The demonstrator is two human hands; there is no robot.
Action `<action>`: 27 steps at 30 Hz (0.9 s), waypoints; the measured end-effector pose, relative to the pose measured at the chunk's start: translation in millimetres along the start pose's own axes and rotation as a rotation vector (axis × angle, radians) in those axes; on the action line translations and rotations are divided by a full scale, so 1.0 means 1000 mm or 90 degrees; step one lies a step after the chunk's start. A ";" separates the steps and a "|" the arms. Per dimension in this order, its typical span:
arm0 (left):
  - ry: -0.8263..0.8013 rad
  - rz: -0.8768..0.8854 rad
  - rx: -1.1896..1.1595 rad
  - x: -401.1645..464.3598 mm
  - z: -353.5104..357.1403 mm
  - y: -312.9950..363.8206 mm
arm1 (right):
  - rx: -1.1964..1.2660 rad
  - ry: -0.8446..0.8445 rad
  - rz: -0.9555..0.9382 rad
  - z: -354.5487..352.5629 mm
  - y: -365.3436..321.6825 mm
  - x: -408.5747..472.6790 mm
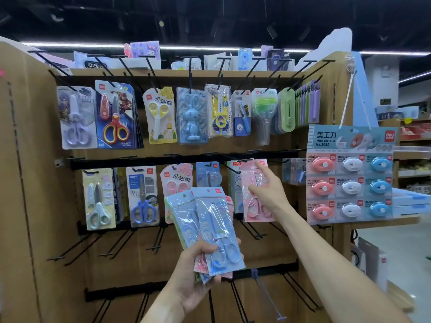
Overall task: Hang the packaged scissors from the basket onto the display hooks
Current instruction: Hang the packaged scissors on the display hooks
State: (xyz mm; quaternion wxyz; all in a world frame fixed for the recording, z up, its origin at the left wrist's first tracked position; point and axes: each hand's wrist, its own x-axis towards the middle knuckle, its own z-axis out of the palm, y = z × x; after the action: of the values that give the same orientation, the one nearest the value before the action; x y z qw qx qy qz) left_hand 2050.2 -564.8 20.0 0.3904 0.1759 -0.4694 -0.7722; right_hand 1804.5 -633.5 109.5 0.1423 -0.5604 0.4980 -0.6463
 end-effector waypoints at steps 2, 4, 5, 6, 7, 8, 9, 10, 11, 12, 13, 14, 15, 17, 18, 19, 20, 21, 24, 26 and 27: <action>-0.005 0.004 -0.008 0.000 0.000 0.000 | 0.003 0.002 0.009 0.000 -0.003 0.001; -0.008 0.004 -0.011 0.000 -0.001 0.001 | 0.010 -0.008 0.005 0.002 -0.003 0.000; -0.008 0.005 -0.011 0.000 -0.002 0.000 | 0.015 -0.010 0.006 0.003 -0.004 0.001; -0.008 0.006 -0.010 0.000 -0.003 0.000 | 0.014 -0.008 0.009 0.004 -0.004 0.001; -0.009 0.007 -0.011 0.000 -0.004 0.000 | 0.012 -0.001 0.013 0.005 -0.005 0.001; -0.009 0.007 -0.010 0.000 -0.005 0.000 | 0.010 0.006 0.019 0.006 -0.004 0.003; -0.010 0.007 -0.009 0.001 -0.005 0.001 | 0.008 0.007 0.025 0.006 -0.005 0.005; -0.010 0.007 -0.007 0.002 -0.005 0.001 | -0.004 0.006 0.031 0.007 -0.005 0.007; -0.012 0.005 -0.006 0.002 -0.006 0.002 | -0.027 0.003 0.040 0.008 -0.005 0.010; -0.014 0.004 -0.005 0.003 -0.007 0.002 | -0.054 -0.008 0.052 0.009 -0.006 0.013; -0.016 0.002 -0.007 0.004 -0.007 0.002 | -0.082 -0.027 0.067 0.009 -0.007 0.017; -0.017 0.000 -0.007 0.004 -0.008 0.003 | -0.112 -0.049 0.083 0.010 -0.008 0.021; -0.017 -0.001 -0.004 0.005 -0.008 0.004 | -0.141 -0.073 0.099 0.011 -0.008 0.025; -0.003 0.004 0.016 0.004 -0.008 0.004 | -0.201 -0.093 0.136 0.012 -0.006 0.031; 0.013 0.006 0.026 0.004 -0.008 0.004 | -0.229 -0.071 0.143 0.012 -0.003 0.030; 0.030 0.010 0.031 0.002 -0.008 0.003 | -0.253 -0.025 0.129 0.012 -0.002 0.023; 0.045 0.016 0.036 0.001 -0.008 0.003 | -0.264 0.036 0.091 0.012 0.001 0.011; 0.059 0.019 0.042 0.000 -0.007 0.002 | -0.244 0.092 0.050 0.013 0.002 -0.007; 0.094 0.004 0.053 -0.002 -0.005 -0.001 | 0.005 0.059 0.089 0.027 -0.008 -0.078; 0.102 -0.011 0.069 -0.002 -0.002 -0.004 | 0.092 -0.031 0.161 0.036 -0.013 -0.112; 0.107 -0.015 0.076 -0.003 -0.001 -0.006 | 0.126 -0.058 0.181 0.039 -0.014 -0.122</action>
State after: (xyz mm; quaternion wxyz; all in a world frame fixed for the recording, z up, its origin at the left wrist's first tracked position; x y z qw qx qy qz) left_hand 2050.3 -561.8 14.0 0.4081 0.2681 -0.4779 -0.7302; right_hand 1884.0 -555.5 45.2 0.3092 -0.4965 0.4994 -0.6391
